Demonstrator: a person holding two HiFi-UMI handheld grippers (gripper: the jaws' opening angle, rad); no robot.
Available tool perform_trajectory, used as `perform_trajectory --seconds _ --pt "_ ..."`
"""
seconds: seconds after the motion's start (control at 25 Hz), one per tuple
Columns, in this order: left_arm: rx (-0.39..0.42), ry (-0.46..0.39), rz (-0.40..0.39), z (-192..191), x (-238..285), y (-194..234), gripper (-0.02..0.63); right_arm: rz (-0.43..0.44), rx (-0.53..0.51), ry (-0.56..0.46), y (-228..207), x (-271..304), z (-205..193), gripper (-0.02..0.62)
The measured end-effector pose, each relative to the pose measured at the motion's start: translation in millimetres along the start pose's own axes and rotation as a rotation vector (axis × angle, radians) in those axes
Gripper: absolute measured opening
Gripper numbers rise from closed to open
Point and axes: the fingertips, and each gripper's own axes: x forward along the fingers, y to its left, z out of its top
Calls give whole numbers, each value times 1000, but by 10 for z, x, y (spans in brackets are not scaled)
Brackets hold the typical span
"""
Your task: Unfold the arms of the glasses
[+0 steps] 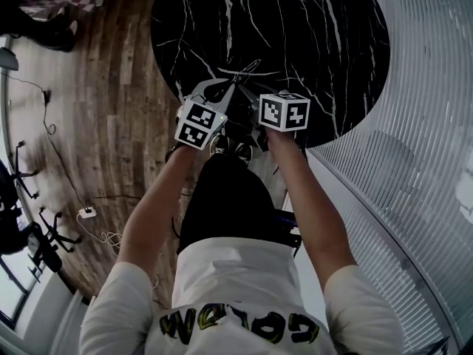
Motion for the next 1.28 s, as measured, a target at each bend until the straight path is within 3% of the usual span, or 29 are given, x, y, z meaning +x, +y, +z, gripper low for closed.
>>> perform_trajectory --seconds 1.28 --pt "14 37 2 -61 -35 40 9 -50 -73 57 -159 -221 -13 15"
